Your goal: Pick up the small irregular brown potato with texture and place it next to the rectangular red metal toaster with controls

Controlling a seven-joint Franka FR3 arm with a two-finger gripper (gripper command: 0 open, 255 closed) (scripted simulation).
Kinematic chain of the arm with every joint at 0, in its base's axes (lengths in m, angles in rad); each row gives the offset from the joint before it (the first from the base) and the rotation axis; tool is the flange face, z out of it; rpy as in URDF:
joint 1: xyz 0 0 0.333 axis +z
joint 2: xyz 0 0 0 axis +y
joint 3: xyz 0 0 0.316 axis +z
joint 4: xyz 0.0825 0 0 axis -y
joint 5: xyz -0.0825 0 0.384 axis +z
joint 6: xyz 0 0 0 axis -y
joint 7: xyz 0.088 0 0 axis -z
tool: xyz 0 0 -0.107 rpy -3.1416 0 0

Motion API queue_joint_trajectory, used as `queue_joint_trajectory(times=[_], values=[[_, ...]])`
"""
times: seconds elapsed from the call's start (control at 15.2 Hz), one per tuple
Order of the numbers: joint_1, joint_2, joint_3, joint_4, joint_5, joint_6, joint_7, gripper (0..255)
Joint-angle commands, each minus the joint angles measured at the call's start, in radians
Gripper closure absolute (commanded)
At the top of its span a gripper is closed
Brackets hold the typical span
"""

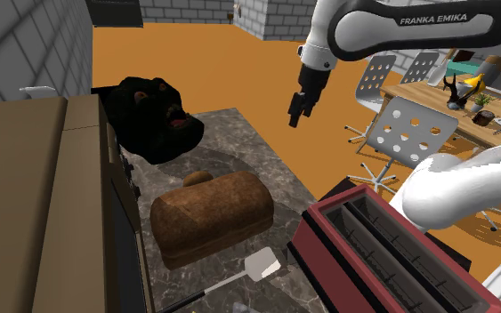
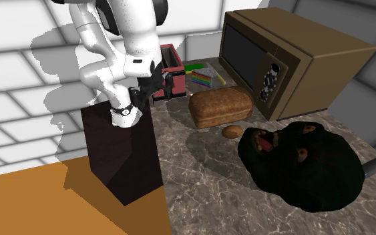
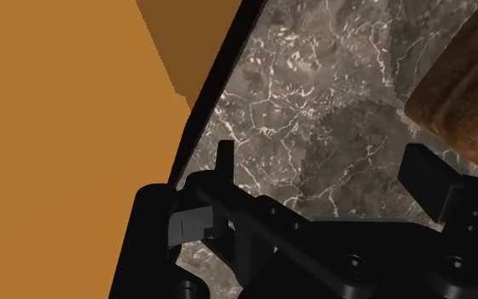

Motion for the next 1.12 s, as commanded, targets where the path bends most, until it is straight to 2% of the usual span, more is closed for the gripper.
queue_joint_trajectory(times=[0.0, 0.53, 1.06], values=[[0.02, 0.055, 0.022, 0.018, 0.003, 0.048, -0.014, 0], [0.084, 0.289, 0.113, 0.093, -0.015, 0.239, -0.059, 0], [0.14, 0.533, 0.202, 0.214, -0.097, 0.385, -0.07, 0]])
